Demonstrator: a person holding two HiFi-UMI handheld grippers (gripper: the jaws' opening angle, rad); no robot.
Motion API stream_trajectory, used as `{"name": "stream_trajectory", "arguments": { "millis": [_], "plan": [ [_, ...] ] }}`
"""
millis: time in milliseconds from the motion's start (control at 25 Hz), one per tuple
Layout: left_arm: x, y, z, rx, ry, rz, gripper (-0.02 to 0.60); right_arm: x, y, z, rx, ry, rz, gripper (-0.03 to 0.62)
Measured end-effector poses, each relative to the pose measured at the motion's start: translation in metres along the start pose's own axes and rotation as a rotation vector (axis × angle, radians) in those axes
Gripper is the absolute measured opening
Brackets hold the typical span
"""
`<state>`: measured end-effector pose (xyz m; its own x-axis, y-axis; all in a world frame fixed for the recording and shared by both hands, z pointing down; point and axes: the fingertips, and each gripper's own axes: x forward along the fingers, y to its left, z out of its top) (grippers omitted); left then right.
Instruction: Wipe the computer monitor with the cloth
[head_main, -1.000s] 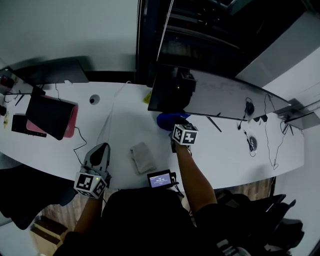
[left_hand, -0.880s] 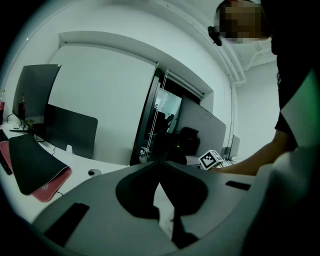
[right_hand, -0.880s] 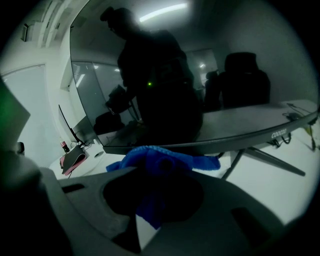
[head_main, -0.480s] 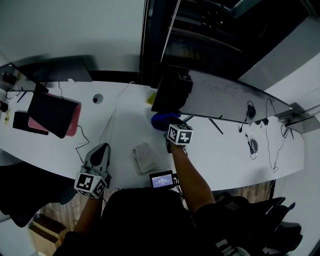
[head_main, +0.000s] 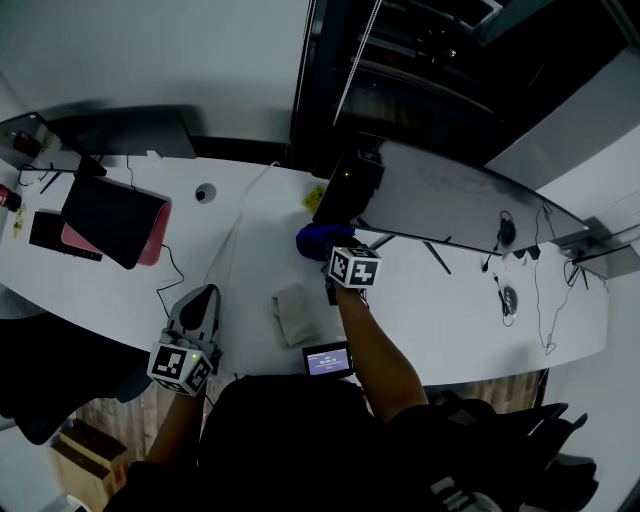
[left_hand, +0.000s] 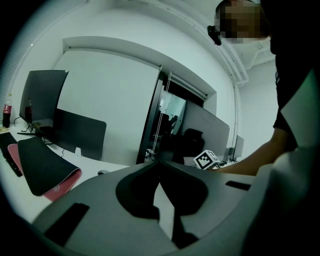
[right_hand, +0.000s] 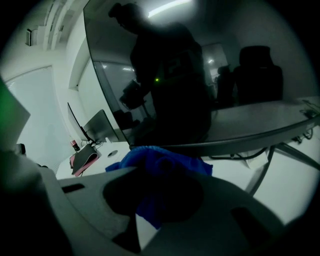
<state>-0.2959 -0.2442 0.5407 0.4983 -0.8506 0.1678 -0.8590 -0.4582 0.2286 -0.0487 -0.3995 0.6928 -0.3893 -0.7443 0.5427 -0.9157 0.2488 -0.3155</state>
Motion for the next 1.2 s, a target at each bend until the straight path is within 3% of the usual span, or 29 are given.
{"name": "stream_trajectory", "arguments": {
  "millis": [760, 1200],
  "plan": [
    [-0.015, 0.014, -0.004, -0.019, -0.008, 0.036, -0.006, 0.029, 0.057, 0.002, 0.024, -0.019, 0.07, 0.063],
    [-0.018, 0.012, -0.003, -0.026, -0.017, 0.039, -0.006, 0.017, 0.083, 0.043, 0.016, -0.13, 0.091, 0.063]
  ]
}}
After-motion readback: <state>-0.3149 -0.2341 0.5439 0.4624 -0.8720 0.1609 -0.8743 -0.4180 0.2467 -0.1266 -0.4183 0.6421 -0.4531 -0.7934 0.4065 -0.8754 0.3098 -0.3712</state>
